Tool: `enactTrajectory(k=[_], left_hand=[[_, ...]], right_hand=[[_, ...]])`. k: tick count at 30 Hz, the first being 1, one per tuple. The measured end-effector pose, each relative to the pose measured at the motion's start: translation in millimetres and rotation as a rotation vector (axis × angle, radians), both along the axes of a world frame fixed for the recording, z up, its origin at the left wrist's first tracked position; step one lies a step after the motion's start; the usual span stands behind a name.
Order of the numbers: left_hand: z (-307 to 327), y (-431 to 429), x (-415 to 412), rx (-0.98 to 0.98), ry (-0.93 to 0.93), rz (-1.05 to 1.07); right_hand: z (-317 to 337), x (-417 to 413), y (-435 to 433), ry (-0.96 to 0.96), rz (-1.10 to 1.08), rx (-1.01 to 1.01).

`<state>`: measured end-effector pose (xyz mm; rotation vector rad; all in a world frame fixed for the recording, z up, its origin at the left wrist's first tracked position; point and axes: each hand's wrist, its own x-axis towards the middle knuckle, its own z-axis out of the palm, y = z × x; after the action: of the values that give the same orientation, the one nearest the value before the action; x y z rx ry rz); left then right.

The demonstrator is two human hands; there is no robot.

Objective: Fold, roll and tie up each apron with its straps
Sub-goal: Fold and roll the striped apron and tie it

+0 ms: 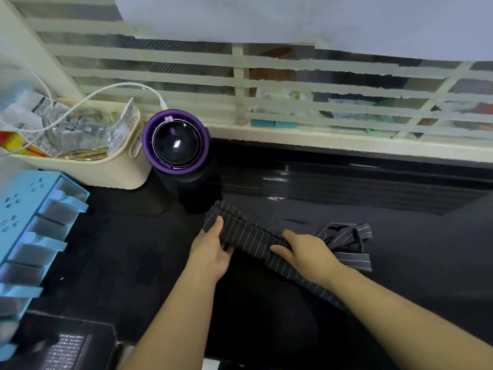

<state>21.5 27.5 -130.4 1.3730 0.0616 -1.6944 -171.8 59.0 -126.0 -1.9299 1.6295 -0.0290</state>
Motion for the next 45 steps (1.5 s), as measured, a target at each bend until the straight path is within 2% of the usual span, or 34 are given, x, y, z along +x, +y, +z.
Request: enactTrajectory(k=[2, 6, 9, 11, 14, 16, 19, 23, 25, 28, 31, 34, 37, 41, 45], left_hand=[[1, -7, 3, -0.057, -0.177, -0.044], [-3, -16, 6, -0.143, -0.702, -0.201], [-4, -11, 7, -0.155, -0.858, -0.188], [0, -1, 10, -0.13, -0.811, -0.188], [13, 26, 3, -0.03, -0.446, -0.252], [18, 49, -9, -0.016, -0.243, -0.383], [18, 66, -20, -0.05, -0.072, -0.514], [29, 62, -20, -0.173, 0.055, -0.552], [40, 57, -22, -0.31, 0.045, -0.615], [66, 44, -30, -0.504, -0.045, -0.746], [107, 23, -39, -0.664, -0.148, -0.774], [149, 6, -41, -0.835, -0.249, -0.777], [186, -2, -42, -0.93, -0.27, -0.836], [227, -5, -44, -1.012, -0.296, -0.844], [268, 7, -44, -1.094, -0.271, -0.806]], right_hand=[[-4, 4, 1, 0.05, 0.015, -0.042], [-5, 18, 6, 0.084, -0.063, -0.059], [-10, 27, 11, 0.105, -0.186, -0.069], [-14, 29, 15, 0.108, -0.225, -0.043], [-16, 27, 17, 0.057, -0.217, 0.021], [-17, 27, 19, -0.022, -0.21, 0.049], [-14, 27, 25, -0.234, -0.288, 0.068], [13, 23, 28, -0.588, -0.451, 0.181], [33, 18, 23, -0.702, -0.511, 0.157], [72, 9, 10, -0.757, -0.551, 0.057], [124, -1, -4, -0.875, -0.533, 0.021], [171, -16, -8, -1.028, -0.446, 0.187], [208, -24, -3, -1.027, -0.301, 0.301], [241, -25, 1, -1.084, -0.249, 0.185], [270, -17, 5, -1.047, -0.288, -0.085]])
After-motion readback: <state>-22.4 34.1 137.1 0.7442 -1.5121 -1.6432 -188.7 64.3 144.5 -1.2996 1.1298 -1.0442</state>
